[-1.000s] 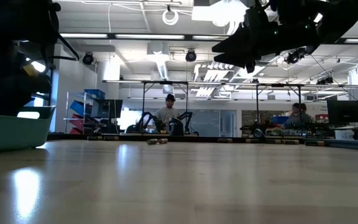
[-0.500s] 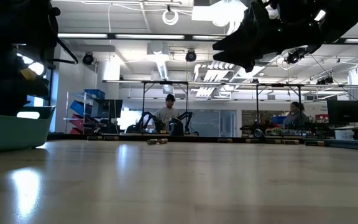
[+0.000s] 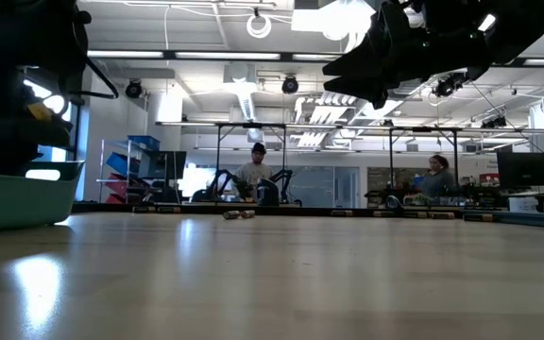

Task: Sort batteries
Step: Put the black battery into the blue bin

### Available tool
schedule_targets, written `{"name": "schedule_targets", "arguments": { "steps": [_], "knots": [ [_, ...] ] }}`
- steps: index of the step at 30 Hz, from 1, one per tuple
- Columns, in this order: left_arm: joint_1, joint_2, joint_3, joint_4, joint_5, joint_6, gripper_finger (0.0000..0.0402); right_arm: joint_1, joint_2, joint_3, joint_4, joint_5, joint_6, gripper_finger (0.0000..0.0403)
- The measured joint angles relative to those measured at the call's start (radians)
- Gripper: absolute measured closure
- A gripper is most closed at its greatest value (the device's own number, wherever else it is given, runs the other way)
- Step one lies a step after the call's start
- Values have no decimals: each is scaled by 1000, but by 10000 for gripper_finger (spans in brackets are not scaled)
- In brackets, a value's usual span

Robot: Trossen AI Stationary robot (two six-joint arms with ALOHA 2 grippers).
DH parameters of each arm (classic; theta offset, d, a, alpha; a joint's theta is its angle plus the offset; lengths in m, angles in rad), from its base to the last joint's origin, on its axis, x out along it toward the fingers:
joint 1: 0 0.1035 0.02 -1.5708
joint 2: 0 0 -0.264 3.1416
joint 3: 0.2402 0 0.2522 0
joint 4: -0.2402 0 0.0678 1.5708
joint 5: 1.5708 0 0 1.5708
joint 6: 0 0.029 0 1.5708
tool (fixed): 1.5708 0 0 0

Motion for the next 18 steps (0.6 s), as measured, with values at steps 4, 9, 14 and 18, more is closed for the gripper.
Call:
{"name": "schedule_targets", "arguments": {
  "steps": [4, 9, 14, 18],
  "knots": [
    [0, -8, 33, -44, 3, 8, 210, 0, 0, 0, 0, 0, 3, 210],
    [0, -10, 102, -93, 5, 36, 204, 0, 0, 0, 1, 0, 3, 210],
    [0, -9, 101, -43, 27, 53, 204, 0, 0, 0, 0, 1, 6, 210],
    [-4, -9, 81, -38, 29, 43, 204, 0, 0, 0, 0, 1, 1, 210]
  ]
}}
